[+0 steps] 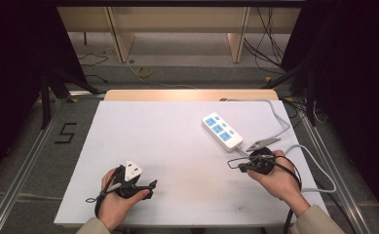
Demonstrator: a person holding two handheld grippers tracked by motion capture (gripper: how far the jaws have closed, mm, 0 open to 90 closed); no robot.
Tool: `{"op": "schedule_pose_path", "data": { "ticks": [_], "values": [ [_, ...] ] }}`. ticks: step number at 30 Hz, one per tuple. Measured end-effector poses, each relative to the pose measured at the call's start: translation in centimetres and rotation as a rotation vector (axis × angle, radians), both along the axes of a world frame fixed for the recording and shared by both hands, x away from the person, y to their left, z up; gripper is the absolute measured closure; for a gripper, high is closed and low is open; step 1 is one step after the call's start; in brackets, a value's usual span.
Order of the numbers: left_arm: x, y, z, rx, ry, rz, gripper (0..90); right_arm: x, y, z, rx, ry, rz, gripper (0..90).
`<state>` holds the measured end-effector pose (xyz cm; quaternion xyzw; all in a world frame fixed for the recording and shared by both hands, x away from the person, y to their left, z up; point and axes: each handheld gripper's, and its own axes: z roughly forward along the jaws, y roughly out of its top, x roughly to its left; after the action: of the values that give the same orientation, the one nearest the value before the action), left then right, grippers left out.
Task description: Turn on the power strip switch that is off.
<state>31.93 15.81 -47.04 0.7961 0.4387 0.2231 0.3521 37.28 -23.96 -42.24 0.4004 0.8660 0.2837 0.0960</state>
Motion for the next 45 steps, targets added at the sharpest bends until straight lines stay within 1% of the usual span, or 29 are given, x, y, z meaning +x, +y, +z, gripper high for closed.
{"op": "schedule_pose_path", "data": {
  "ticks": [22, 31, 32, 36, 45],
  "values": [
    [0.0, -0.1, 0.0, 0.006, 0.002, -0.005, 20.5, 1.8, 0.4, 1.4, -0.024, 0.001, -0.015, 90.0],
    [0.0, -0.1, 0.0, 0.005, -0.001, -0.007, 20.5, 2.5, 0.6, 1.7, -0.037, 0.002, -0.015, 90.0],
    [0.0, -0.1, 0.0, 0.005, -0.001, -0.006, 20.5, 2.6, 0.7, 1.8, -0.036, 0.001, -0.022, 90.0],
    [0.0, -0.1, 0.0, 0.005, -0.002, -0.007, 20.5, 3.0, 0.7, 1.9, -0.044, 0.006, -0.017, 90.0],
    [0.0, -0.2, 0.0, 0.005, -0.002, -0.007, 20.5, 4.1, 0.8, 2.1, -0.057, 0.015, -0.029, 90.0]
  ]
}}
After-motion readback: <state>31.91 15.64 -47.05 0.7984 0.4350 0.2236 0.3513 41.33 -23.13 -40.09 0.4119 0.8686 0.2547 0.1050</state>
